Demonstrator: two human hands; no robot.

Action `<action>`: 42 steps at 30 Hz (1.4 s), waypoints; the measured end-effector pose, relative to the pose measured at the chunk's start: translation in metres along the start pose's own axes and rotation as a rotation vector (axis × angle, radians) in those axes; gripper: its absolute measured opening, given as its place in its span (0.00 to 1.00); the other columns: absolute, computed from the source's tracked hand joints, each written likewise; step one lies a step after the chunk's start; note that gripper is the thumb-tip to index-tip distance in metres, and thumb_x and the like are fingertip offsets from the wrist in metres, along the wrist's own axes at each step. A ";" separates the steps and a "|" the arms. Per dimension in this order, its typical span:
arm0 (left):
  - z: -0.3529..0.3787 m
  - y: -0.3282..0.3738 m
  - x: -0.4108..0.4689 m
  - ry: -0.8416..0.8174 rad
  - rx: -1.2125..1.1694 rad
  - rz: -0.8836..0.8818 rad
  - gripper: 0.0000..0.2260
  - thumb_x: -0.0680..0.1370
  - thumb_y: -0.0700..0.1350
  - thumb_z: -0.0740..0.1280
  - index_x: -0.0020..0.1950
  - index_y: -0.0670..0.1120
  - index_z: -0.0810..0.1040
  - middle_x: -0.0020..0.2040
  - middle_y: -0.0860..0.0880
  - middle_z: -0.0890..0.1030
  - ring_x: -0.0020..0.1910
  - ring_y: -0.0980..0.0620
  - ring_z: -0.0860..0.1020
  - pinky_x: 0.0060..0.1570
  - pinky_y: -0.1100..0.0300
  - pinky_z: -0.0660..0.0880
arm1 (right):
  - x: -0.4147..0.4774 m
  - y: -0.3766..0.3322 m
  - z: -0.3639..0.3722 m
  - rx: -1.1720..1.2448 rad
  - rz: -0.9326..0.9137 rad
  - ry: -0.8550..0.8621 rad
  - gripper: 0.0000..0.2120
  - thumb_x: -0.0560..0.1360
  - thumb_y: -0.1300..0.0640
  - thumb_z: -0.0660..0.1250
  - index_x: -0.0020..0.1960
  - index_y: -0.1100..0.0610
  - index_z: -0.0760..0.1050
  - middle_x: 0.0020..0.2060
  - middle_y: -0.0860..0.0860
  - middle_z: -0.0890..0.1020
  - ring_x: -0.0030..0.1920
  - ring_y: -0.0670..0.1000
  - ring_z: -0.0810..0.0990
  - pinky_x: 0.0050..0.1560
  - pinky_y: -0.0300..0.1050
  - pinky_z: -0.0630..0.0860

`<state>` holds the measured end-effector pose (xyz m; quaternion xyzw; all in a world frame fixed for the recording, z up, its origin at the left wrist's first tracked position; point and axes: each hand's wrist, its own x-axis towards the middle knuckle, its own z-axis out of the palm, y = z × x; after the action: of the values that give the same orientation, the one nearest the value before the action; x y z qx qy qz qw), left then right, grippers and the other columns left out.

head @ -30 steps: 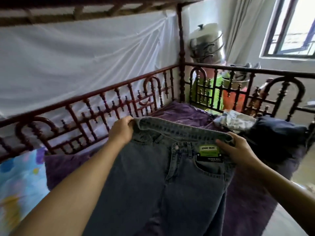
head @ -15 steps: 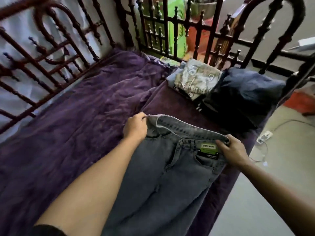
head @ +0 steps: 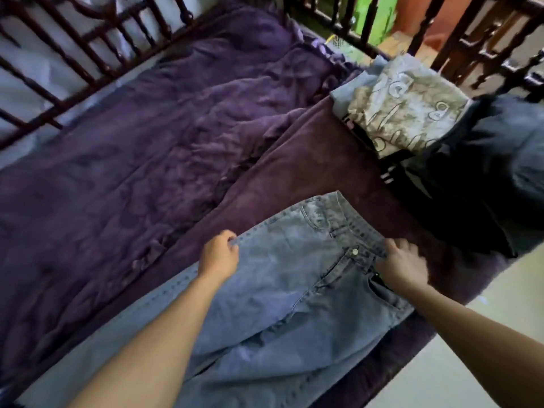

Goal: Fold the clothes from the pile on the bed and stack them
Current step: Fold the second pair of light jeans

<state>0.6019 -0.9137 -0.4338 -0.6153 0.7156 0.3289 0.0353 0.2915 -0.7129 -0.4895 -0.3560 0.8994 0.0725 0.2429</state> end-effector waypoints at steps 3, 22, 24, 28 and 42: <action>0.001 -0.070 -0.012 -0.077 0.107 -0.182 0.11 0.77 0.42 0.66 0.59 0.44 0.77 0.57 0.42 0.80 0.58 0.41 0.77 0.53 0.52 0.73 | 0.024 -0.062 -0.006 0.011 -0.231 -0.034 0.19 0.76 0.54 0.62 0.67 0.50 0.69 0.63 0.54 0.71 0.60 0.58 0.74 0.53 0.51 0.73; 0.037 -0.221 0.074 0.341 0.177 -0.240 0.23 0.74 0.42 0.70 0.68 0.45 0.72 0.65 0.36 0.69 0.62 0.33 0.67 0.62 0.43 0.66 | 0.172 -0.200 -0.005 -0.097 -0.325 0.141 0.25 0.74 0.63 0.64 0.71 0.55 0.67 0.67 0.65 0.68 0.63 0.67 0.71 0.63 0.57 0.70; 0.037 -0.231 0.060 0.319 0.150 -0.225 0.28 0.73 0.40 0.71 0.72 0.44 0.67 0.69 0.36 0.66 0.65 0.33 0.65 0.64 0.43 0.65 | 0.158 -0.203 0.004 -0.172 -0.340 -0.017 0.35 0.74 0.62 0.66 0.77 0.51 0.55 0.76 0.62 0.53 0.68 0.67 0.67 0.64 0.55 0.68; 0.029 -0.261 -0.012 0.360 0.094 -0.297 0.23 0.73 0.39 0.70 0.68 0.41 0.71 0.65 0.36 0.70 0.63 0.35 0.68 0.61 0.43 0.68 | 0.114 -0.208 0.008 -0.133 -0.288 0.009 0.40 0.74 0.64 0.65 0.78 0.44 0.48 0.78 0.55 0.40 0.64 0.66 0.72 0.49 0.51 0.71; -0.055 -0.510 -0.134 0.432 -0.203 -0.915 0.26 0.77 0.49 0.67 0.74 0.45 0.64 0.69 0.37 0.68 0.67 0.35 0.68 0.64 0.45 0.67 | -0.098 -0.428 0.136 -0.141 -0.943 -0.123 0.21 0.78 0.55 0.63 0.71 0.53 0.68 0.67 0.56 0.72 0.64 0.60 0.72 0.60 0.55 0.73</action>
<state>1.1144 -0.8403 -0.5478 -0.9195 0.3288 0.2130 -0.0326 0.6948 -0.9276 -0.5418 -0.7359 0.6166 0.0364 0.2774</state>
